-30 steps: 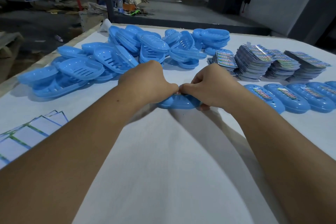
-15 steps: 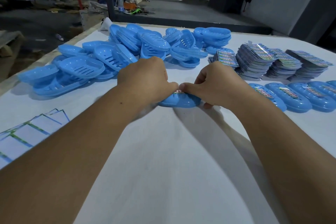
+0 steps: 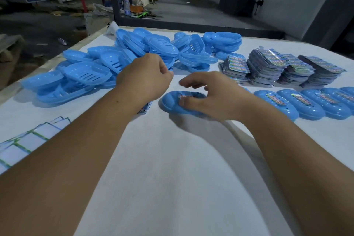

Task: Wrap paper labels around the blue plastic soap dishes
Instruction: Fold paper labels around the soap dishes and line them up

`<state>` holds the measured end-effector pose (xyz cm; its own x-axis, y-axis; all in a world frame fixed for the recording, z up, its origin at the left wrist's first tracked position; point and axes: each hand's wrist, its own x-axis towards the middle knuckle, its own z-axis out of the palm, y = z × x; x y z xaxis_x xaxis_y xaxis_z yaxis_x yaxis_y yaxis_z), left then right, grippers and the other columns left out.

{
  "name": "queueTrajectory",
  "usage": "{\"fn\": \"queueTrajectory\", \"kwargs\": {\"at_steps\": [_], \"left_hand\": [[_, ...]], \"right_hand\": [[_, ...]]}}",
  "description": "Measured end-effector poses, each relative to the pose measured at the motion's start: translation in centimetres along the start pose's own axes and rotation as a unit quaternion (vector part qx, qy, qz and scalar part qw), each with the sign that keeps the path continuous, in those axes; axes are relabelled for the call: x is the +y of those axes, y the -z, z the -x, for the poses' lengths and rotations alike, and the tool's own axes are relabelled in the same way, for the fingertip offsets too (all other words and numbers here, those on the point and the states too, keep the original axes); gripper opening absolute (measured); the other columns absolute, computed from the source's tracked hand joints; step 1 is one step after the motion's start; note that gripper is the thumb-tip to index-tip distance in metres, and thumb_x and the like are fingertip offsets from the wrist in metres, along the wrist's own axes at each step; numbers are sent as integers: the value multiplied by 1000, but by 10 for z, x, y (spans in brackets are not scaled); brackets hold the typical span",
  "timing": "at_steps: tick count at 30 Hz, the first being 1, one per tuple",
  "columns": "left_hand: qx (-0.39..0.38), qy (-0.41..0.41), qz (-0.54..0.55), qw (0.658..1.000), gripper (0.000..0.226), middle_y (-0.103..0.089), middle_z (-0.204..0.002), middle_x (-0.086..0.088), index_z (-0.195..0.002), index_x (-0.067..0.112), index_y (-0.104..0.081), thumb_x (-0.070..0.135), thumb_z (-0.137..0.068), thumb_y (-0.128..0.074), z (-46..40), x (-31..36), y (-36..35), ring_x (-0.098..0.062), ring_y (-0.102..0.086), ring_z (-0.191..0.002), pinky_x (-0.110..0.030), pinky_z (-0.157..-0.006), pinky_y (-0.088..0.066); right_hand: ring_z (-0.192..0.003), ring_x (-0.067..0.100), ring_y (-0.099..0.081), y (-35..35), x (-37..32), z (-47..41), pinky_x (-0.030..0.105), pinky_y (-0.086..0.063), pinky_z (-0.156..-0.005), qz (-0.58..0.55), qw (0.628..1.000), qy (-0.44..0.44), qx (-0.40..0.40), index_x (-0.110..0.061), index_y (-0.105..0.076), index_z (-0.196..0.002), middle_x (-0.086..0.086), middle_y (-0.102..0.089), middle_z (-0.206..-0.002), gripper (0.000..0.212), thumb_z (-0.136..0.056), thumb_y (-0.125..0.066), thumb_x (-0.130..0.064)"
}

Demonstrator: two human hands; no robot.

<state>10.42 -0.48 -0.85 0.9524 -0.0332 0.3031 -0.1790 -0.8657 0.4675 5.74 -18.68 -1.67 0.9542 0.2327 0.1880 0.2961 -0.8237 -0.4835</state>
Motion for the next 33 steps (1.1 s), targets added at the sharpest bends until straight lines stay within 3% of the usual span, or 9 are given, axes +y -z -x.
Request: {"fn": "queueTrajectory", "kwargs": {"at_steps": [3, 6, 10, 14, 18, 21, 23, 29, 33], "left_hand": [[10, -2, 4, 1000, 23, -55, -79, 15, -79, 31, -55, 50, -90, -60, -1, 0, -1, -20, -59, -88, -36, -73, -44], [12, -6, 5, 1000, 23, -53, -77, 16, -78, 32, -55, 52, -88, -61, -1, -2, -4, -20, -57, -85, -34, -69, -41], [10, -16, -2, 1000, 24, -51, -74, 18, -78, 33, -56, 55, -87, -61, -1, -3, -9, -17, -55, -80, -32, -65, -37], [6, -14, -9, 1000, 26, -49, -73, 18, -77, 34, -58, 58, -85, -61, -2, -5, -13, -18, -55, -81, -33, -69, -39], [10, -14, -26, 1000, 28, -46, -70, 20, -76, 34, -59, 61, -84, -60, -2, -6, -15, -7, -46, -66, -31, -60, -32], [2, -13, -28, 1000, 28, -45, -71, 19, -76, 34, -59, 61, -84, -61, -2, -7, -16, -15, -49, -72, -33, -65, -37], [-5, -13, -30, 999, 28, -46, -72, 18, -77, 35, -60, 61, -84, -61, -2, -7, -16, -16, -51, -76, -34, -67, -39], [-15, -12, -33, 999, 27, -50, -73, 17, -75, 34, -60, 59, -84, -62, -2, -6, -14, -18, -55, -79, -35, -70, -44], [-18, -10, -38, 999, 27, -49, -72, 18, -74, 35, -59, 59, -85, -62, -1, -6, -13, -12, -50, -70, -34, -69, -43]], "right_hand": [[-107, 1, -59, -6, -3, 1, 19, -44, -94, 1, 1000, 20, -21, -38, -61, -131, -20, -64, -122, 54, -79, -76, -46], [-90, 0, -56, -7, -4, 1, 25, -43, -83, 41, 999, 11, -4, -43, -58, -130, -19, -63, -116, 56, -78, -73, -58], [-93, 13, -52, -2, -1, 1, 30, -38, -76, 144, 987, -58, 26, -35, -60, -128, -10, -65, -115, 61, -78, -64, -70], [-101, 29, -57, 4, 6, 0, 35, -41, -74, 223, 965, -129, 51, -20, -65, -105, 6, -66, -104, 57, -80, -58, -71], [-100, 37, -51, 8, 7, -1, 37, -38, -78, 255, 949, -178, 54, -19, -47, -72, 11, -61, -97, 48, -81, -54, -66], [-116, 39, -47, 8, 5, 1, 42, -41, -90, 248, 948, -192, 56, -20, -62, -107, 10, -59, -120, 48, -82, -56, -61], [-122, 38, -43, 12, 4, 3, 43, -40, -95, 233, 949, -202, 63, -22, -59, -127, 8, -55, -130, 54, -84, -58, -55], [-119, 39, -42, 24, 12, 8, 43, -40, -93, 232, 945, -218, 70, -20, -57, -131, 10, -54, -128, 48, -83, -59, -22], [-118, 39, -42, 24, 15, 8, 43, -40, -93, 224, 947, -218, 72, -20, -58, -131, 10, -54, -126, 49, -82, -57, -18]]}}
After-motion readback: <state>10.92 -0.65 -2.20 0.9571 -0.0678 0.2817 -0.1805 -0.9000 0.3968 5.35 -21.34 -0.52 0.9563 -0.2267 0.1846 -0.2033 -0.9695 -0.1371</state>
